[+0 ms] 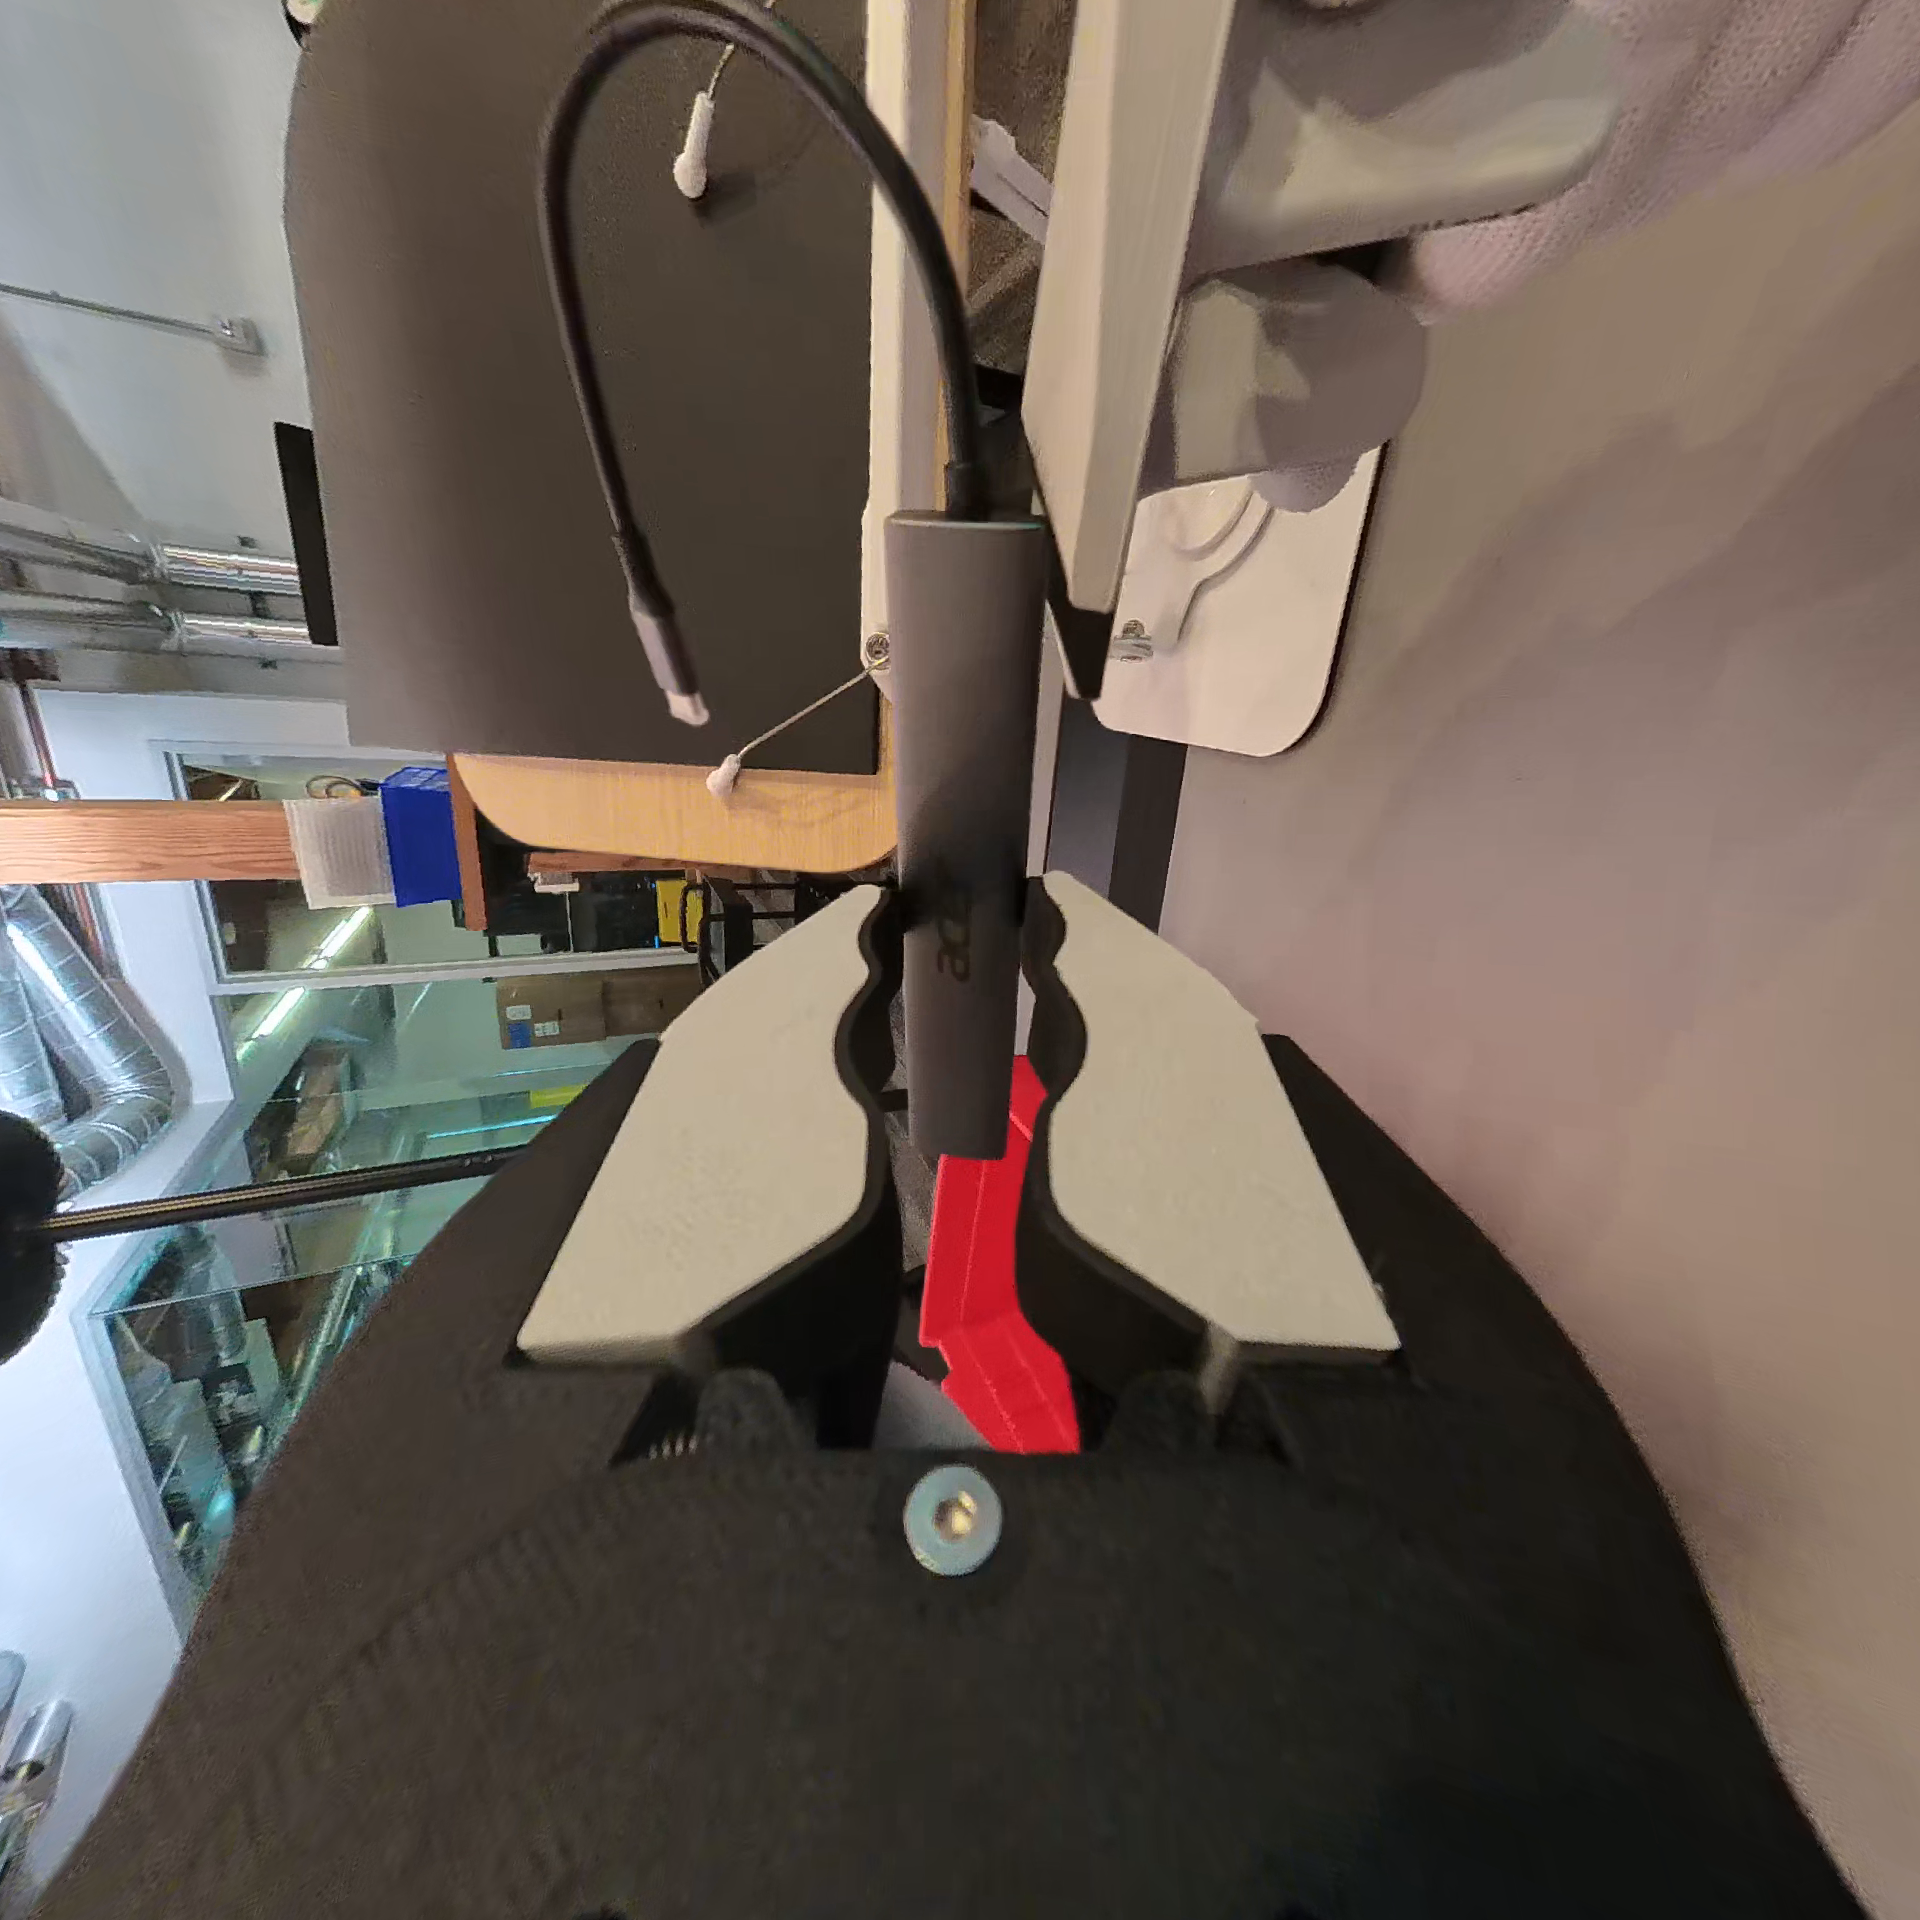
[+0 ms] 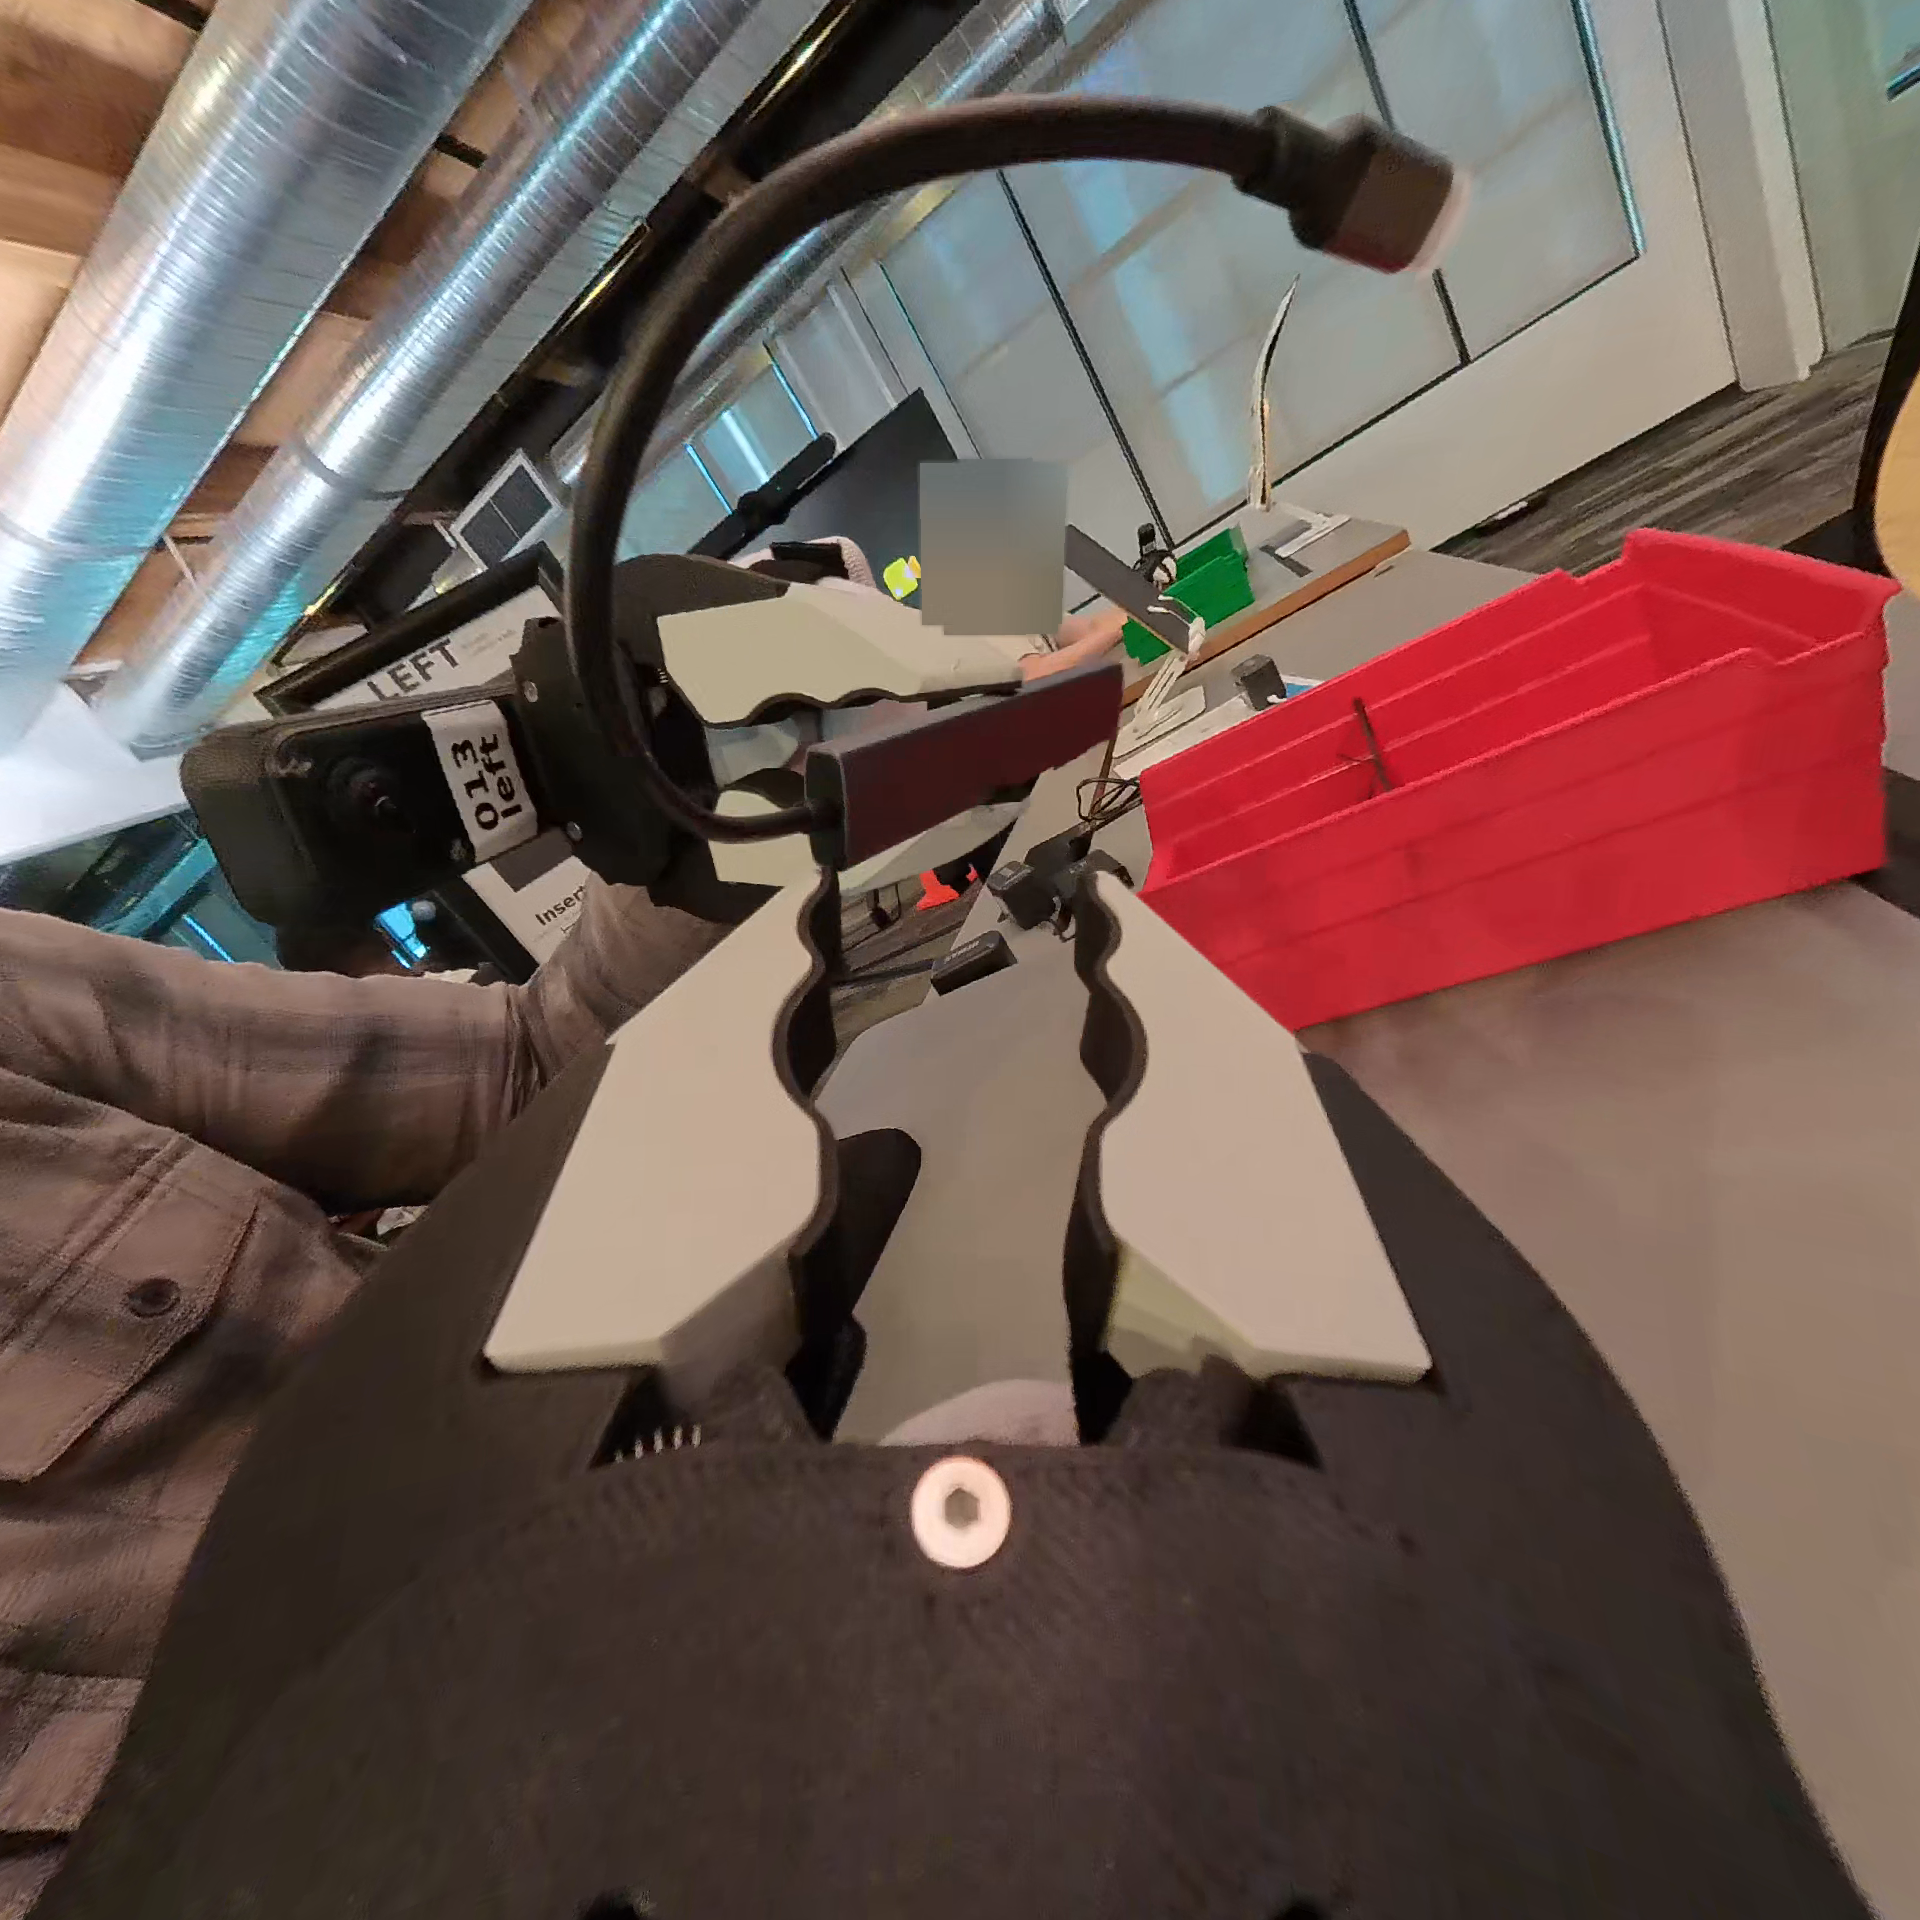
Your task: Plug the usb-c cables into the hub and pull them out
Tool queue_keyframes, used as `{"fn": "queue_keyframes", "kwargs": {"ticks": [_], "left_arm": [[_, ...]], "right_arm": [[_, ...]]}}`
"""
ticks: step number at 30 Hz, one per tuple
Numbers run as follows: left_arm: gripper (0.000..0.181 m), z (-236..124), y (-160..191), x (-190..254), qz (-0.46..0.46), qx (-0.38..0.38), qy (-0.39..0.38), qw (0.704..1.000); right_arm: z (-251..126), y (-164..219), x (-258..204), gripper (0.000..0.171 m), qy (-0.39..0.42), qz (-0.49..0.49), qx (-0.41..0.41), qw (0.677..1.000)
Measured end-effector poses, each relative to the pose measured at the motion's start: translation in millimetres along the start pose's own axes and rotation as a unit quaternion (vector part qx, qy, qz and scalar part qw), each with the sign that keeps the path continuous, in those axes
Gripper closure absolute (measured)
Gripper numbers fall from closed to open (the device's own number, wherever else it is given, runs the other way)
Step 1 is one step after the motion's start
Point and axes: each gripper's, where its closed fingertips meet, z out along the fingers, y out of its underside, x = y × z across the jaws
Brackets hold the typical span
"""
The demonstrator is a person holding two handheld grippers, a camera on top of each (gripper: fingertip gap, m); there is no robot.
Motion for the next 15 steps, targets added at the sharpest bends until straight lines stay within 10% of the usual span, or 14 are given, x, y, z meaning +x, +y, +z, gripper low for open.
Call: {"fn": "queue_keyframes", "kwargs": {"ticks": [7,11,15], "left_arm": [[0.159,8.1,10.7,2.0,0.03,-0.025,0.006,0.999],[0.159,7.4,20.7,2.3,0.043,-0.034,0.041,0.998],[0.159,3.9,20.8,8.6,0.109,-0.028,0.098,0.989]], "right_arm": [[-11.0,30.8,-0.2,0.118,0.032,-0.054,-0.135,0.989],[-52.9,64.5,-8.5,0.125,0.093,-0.209,-0.331,0.915],[-40.4,22.0,-57.6,0.119,0.099,-0.322,-0.275,0.901]]}}
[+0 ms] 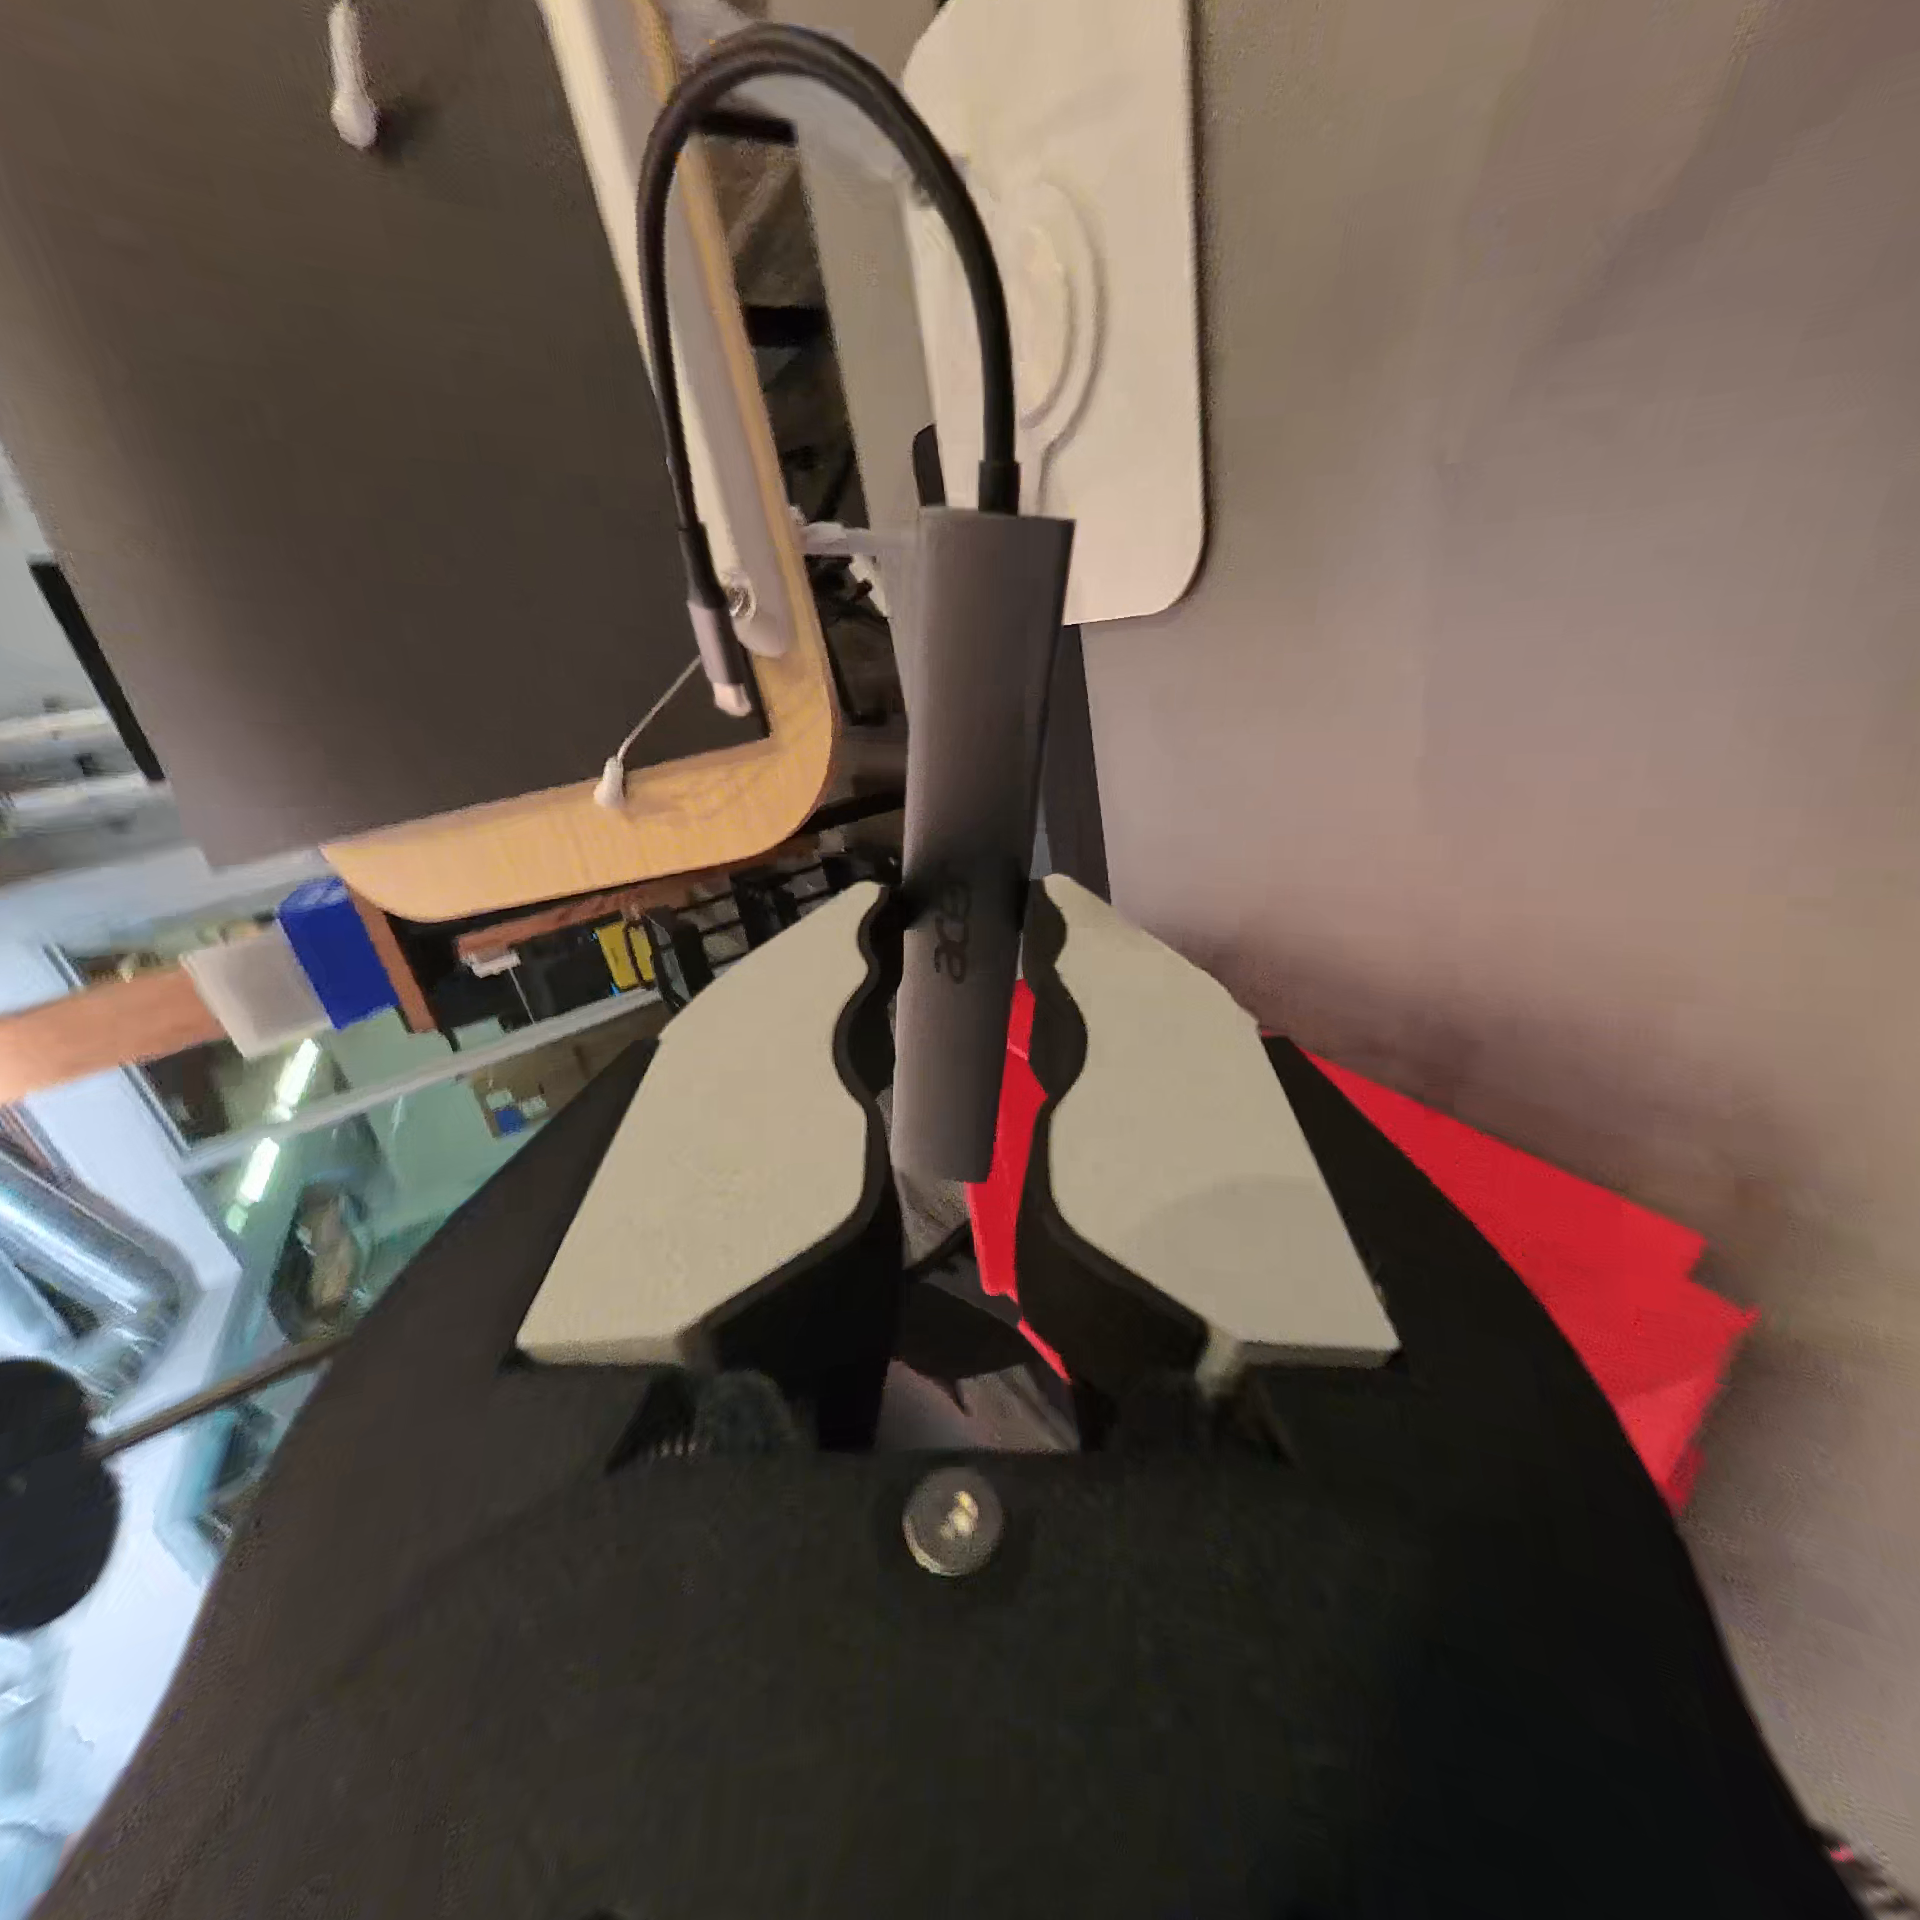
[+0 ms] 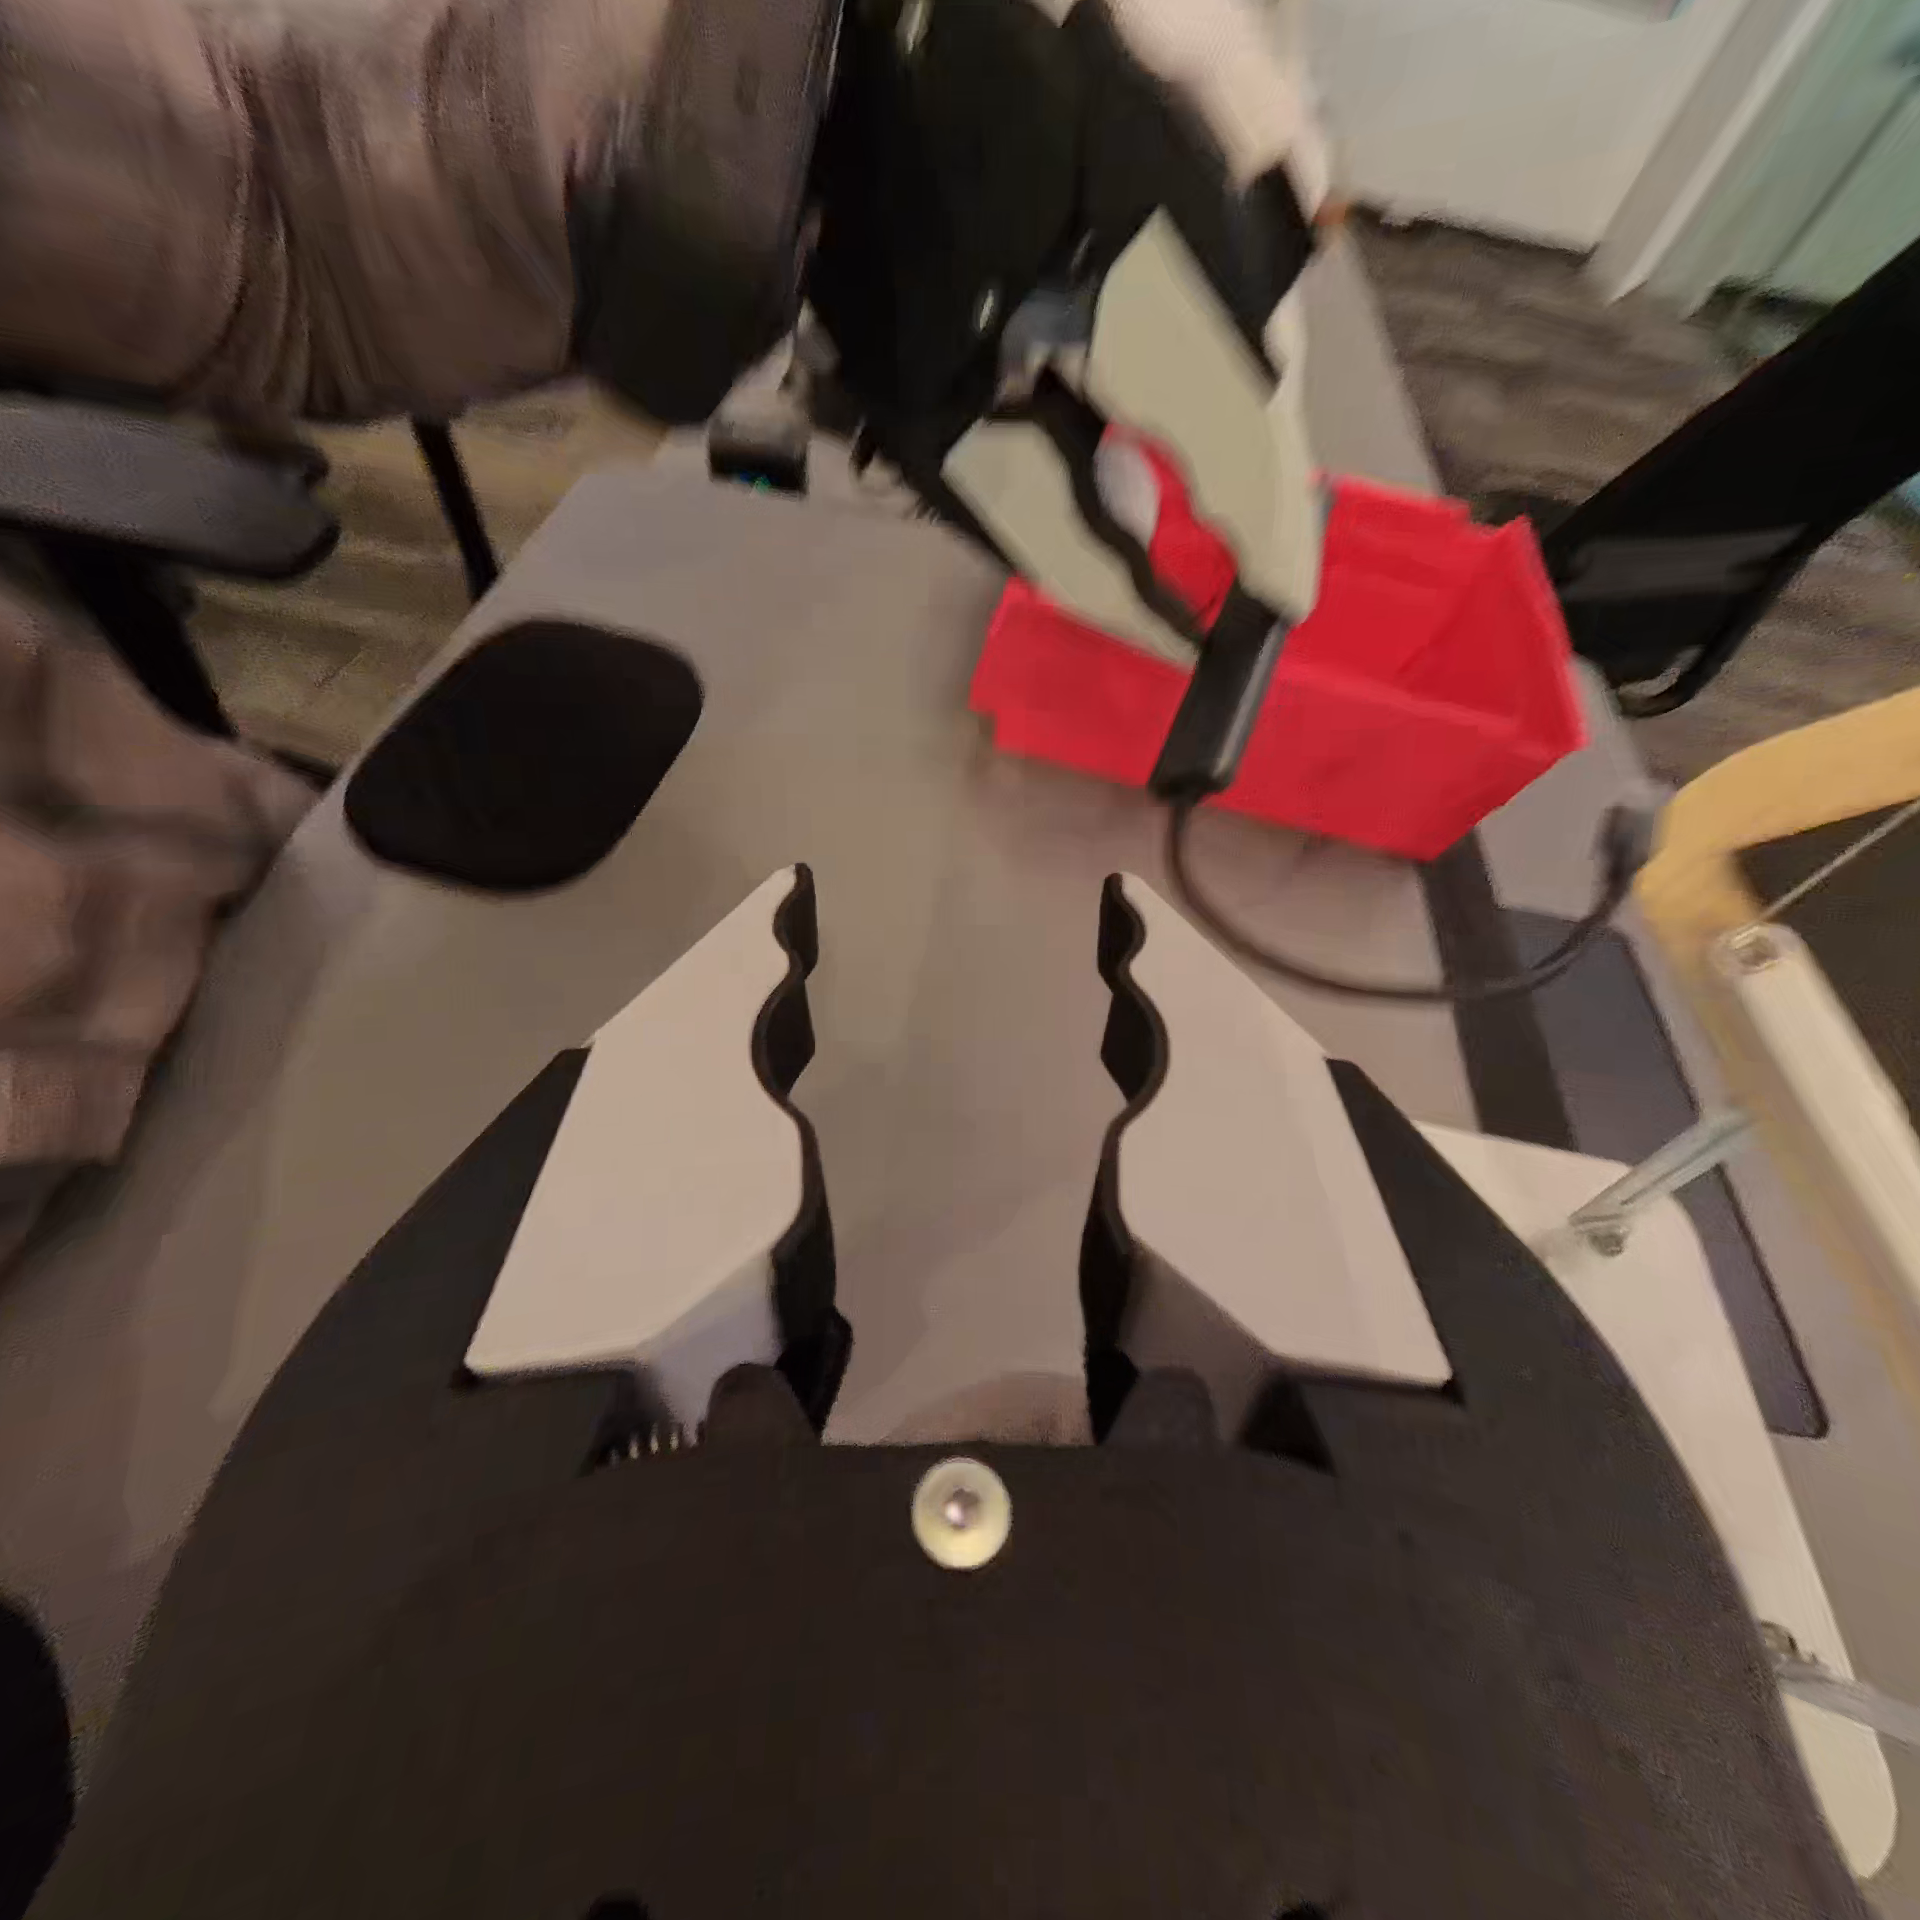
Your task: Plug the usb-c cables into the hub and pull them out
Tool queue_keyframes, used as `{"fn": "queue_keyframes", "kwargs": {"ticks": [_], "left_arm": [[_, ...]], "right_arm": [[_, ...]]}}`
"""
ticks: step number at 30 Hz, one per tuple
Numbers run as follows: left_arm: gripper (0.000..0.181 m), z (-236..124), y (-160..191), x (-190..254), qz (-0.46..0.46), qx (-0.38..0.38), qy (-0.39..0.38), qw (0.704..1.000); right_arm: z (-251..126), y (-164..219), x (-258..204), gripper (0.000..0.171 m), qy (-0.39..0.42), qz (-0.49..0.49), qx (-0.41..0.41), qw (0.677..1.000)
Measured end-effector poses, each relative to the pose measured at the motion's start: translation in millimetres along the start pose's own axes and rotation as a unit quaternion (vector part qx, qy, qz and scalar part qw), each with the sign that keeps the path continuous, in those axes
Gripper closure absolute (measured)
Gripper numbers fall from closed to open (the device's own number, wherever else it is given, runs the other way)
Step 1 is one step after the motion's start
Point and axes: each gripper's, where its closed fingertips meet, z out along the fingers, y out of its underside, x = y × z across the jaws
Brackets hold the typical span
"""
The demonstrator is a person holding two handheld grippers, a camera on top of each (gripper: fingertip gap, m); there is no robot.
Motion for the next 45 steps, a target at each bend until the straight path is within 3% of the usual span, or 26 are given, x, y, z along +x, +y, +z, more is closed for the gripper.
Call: {"fn": "queue_keyframes", "kwargs": {"ticks": [4,7,12,14,20,28,33,36,39,41,43,45], "left_arm": [[0.159,-3.2,-17.3,1.0,0.107,0.005,0.009,0.994],[0.159,-6.3,-30.6,2.6,0.184,-0.005,0.007,0.983],[0.159,-6.6,-50.6,4.6,0.278,-0.01,0.005,0.961],[0.159,-4.2,-55.1,7.4,0.3,-0.011,0.011,0.954],[0.158,2.3,-54.9,-6.6,0.307,-0.012,-0.004,0.952],[0.148,-1.5,-53.9,-43.4,0.223,-0.01,-0.08,0.972],[0.131,-25.4,-26.5,-63.3,0.011,-0.001,-0.13,0.991],[0.131,-42.4,-3.2,-45.1,-0.127,0.004,-0.115,0.985],[0.131,-45.3,1.9,-8.4,-0.315,0.058,-0.043,0.946],[0.129,-42.4,-19.0,15.2,-0.448,0.148,0.024,0.881],[0.125,-37.3,-29.9,24.7,-0.54,0.208,0.043,0.814],[0.126,-35.0,-44.5,27.2,-0.621,0.281,0.074,0.728]], "right_arm": [[5.0,-23.1,15.3,0.119,0.015,0.071,0.066,0.995],[23.0,-6.6,26.6,0.131,-0.011,0.156,0.07,0.985],[45.5,15.4,26.2,0.15,-0.062,0.216,0.067,0.972],[47.4,19.8,28.6,0.163,-0.07,0.228,0.074,0.968],[41.6,16.8,41.9,0.163,-0.085,0.253,0.148,0.952],[22.4,3.2,58.4,0.164,-0.09,0.28,0.249,0.923],[8.4,3.0,63.2,0.164,-0.088,0.275,0.27,0.919],[14.1,22.8,57.1,0.164,-0.082,0.259,0.199,0.942],[16.0,34.5,40.6,0.164,-0.116,0.239,0.16,0.951],[19.2,38.5,29.5,0.164,-0.137,0.221,0.144,0.955],[25.1,42.1,24.3,0.164,-0.14,0.208,0.131,0.959],[31.8,44.4,18.7,0.164,-0.148,0.199,0.122,0.961]]}}
